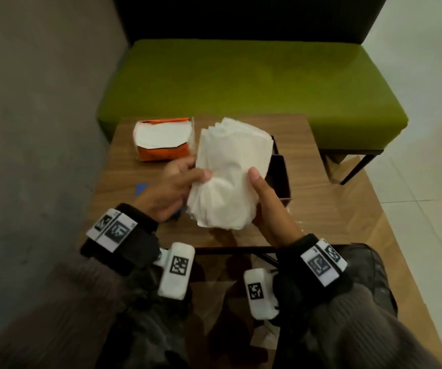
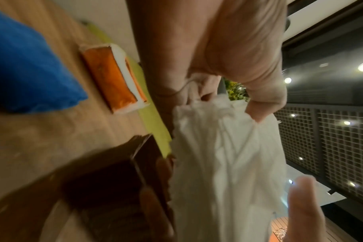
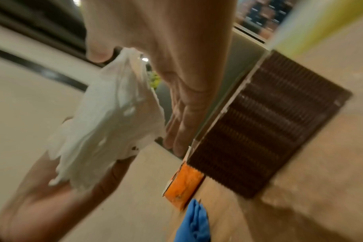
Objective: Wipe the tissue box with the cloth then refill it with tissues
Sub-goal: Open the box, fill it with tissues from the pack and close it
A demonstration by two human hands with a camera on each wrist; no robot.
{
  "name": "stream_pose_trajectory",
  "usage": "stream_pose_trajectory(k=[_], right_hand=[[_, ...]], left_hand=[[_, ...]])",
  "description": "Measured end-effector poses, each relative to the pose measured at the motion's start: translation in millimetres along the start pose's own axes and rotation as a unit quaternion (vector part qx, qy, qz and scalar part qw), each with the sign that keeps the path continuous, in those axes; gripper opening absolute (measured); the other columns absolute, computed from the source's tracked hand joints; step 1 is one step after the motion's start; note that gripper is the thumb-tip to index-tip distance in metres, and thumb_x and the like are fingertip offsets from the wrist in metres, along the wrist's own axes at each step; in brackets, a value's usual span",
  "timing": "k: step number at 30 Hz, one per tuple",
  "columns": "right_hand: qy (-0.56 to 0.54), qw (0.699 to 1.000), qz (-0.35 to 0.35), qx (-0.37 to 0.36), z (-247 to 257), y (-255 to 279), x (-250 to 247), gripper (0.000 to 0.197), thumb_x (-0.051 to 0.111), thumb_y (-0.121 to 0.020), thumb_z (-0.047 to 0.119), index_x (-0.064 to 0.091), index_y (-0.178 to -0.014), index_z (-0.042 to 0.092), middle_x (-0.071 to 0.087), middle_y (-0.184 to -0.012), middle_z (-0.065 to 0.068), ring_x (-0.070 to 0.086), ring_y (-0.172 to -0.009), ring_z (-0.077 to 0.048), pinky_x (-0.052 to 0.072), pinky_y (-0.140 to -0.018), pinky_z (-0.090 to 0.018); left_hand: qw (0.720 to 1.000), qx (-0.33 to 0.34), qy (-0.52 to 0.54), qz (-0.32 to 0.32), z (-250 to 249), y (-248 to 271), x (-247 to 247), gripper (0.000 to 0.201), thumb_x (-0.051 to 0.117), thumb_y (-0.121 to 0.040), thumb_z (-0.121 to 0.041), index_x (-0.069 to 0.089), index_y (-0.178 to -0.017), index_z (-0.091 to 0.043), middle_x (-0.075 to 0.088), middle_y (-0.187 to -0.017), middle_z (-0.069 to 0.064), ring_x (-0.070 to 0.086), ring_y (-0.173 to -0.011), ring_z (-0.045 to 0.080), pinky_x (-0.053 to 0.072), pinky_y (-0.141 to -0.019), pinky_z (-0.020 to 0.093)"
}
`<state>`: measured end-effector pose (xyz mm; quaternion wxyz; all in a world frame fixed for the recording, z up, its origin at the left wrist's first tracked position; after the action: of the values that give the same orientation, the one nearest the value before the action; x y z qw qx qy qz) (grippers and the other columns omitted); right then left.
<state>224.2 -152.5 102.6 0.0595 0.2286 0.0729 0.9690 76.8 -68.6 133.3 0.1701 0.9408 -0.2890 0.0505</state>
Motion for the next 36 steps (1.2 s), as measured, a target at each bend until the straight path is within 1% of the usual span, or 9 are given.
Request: stream_pose_trajectory(k=[3, 8, 14, 18, 25, 27, 31, 34, 36], right_hand=[[-0.093, 0.994, 0.030, 0.053, -4.6, 10.4, -1.6, 0.075, 0.069, -0.075, 0.058, 0.049, -0.135, 0.018, 0.063, -0.131, -0.012, 0.062, -0.119, -0.029, 0.053, -0.095, -0.044], [0.024, 0.992, -0.106, 0.072, -10.2, 15.4, -10.3, 0.038, 0.066, -0.091, 0.029, 0.056, -0.125, 0.013, 0.067, -0.123, -0.013, 0.064, -0.113, -0.031, 0.054, -0.095, -0.045], [0.085, 0.985, -0.140, 0.049, -10.6, 18.5, -6.7, 0.041, 0.061, -0.094, 0.030, 0.054, -0.131, 0.015, 0.067, -0.122, -0.007, 0.066, -0.109, -0.023, 0.053, -0.097, -0.045], [0.113, 0.983, -0.140, 0.039, -11.4, 21.5, 3.1, 0.031, 0.054, -0.098, 0.030, 0.055, -0.127, 0.019, 0.067, -0.120, -0.008, 0.066, -0.106, -0.021, 0.055, -0.092, -0.038], [0.109, 0.981, -0.160, 0.027, -7.3, 26.4, -2.8, 0.039, 0.050, -0.094, 0.008, 0.050, -0.132, 0.015, 0.065, -0.118, -0.008, 0.064, -0.102, -0.022, 0.056, -0.080, -0.032], [0.079, 0.982, -0.170, 0.011, -3.6, 26.0, -2.5, 0.039, 0.052, -0.094, 0.005, 0.050, -0.131, 0.016, 0.064, -0.120, -0.009, 0.064, -0.104, -0.024, 0.057, -0.084, -0.037], [0.002, 0.981, -0.195, -0.022, 3.0, 19.8, -3.3, 0.041, 0.058, -0.092, 0.004, 0.050, -0.131, 0.011, 0.063, -0.127, -0.012, 0.062, -0.115, -0.029, 0.050, -0.098, -0.052], [-0.027, 0.982, -0.184, -0.019, 2.0, 16.5, 2.7, 0.033, 0.059, -0.090, -0.001, 0.058, -0.120, 0.011, 0.065, -0.125, -0.016, 0.063, -0.114, -0.033, 0.048, -0.099, -0.058], [-0.032, 0.984, -0.174, 0.000, 0.1, 16.5, 5.9, 0.036, 0.061, -0.088, -0.003, 0.058, -0.122, 0.010, 0.065, -0.124, -0.016, 0.063, -0.113, -0.032, 0.049, -0.099, -0.056]], left_hand=[[0.998, -0.057, 0.027, 0.012, 19.8, 8.8, 15.6, 0.061, 0.066, -0.067, -0.017, 0.053, -0.125, -0.002, 0.061, -0.123, 0.019, 0.057, -0.114, 0.035, 0.046, -0.098, 0.048], [0.997, -0.075, 0.017, -0.024, 33.9, 20.0, 30.7, 0.059, 0.050, -0.072, -0.025, 0.050, -0.122, 0.005, 0.058, -0.114, 0.018, 0.053, -0.106, 0.031, 0.042, -0.097, 0.047], [0.995, -0.048, -0.054, -0.065, 44.2, 24.8, 47.8, 0.052, 0.049, -0.083, -0.060, 0.050, -0.121, -0.025, 0.062, -0.117, -0.003, 0.058, -0.108, 0.013, 0.044, -0.095, 0.036], [0.977, 0.021, -0.187, -0.101, 43.4, 29.5, 61.4, 0.017, 0.035, -0.098, -0.042, 0.030, -0.113, -0.034, 0.047, -0.095, -0.023, 0.048, -0.086, -0.008, 0.040, -0.070, 0.016], [0.971, 0.005, -0.219, -0.095, 39.2, 27.7, 58.6, 0.023, 0.046, -0.096, -0.033, 0.033, -0.113, -0.028, 0.046, -0.092, -0.020, 0.047, -0.082, -0.005, 0.038, -0.063, 0.017], [0.979, -0.003, -0.173, -0.109, 38.2, 27.0, 53.6, 0.031, 0.055, -0.091, -0.028, 0.041, -0.118, -0.022, 0.056, -0.102, -0.011, 0.054, -0.088, 0.002, 0.046, -0.071, 0.022], [0.984, -0.089, 0.139, -0.070, 40.7, 30.6, 39.0, 0.050, 0.058, -0.084, -0.036, 0.051, -0.129, -0.016, 0.061, -0.126, 0.009, 0.059, -0.113, 0.025, 0.047, -0.097, 0.046], [0.962, -0.089, 0.256, -0.036, 41.1, 33.0, 33.2, 0.043, 0.054, -0.084, -0.032, 0.055, -0.123, -0.014, 0.061, -0.126, 0.010, 0.057, -0.118, 0.025, 0.047, -0.097, 0.043], [0.968, -0.070, 0.235, -0.056, 41.5, 30.6, 29.3, 0.041, 0.056, -0.087, -0.022, 0.053, -0.126, -0.011, 0.060, -0.127, 0.013, 0.058, -0.116, 0.026, 0.047, -0.097, 0.043]])
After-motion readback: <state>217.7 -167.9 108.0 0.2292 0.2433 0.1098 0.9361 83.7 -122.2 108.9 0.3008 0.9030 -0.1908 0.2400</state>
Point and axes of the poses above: each hand's wrist, its own y-axis away from the middle knuckle, its own x-axis out of the palm, z = x × y, the point moved 2 cm from there along -y, towards the middle knuckle
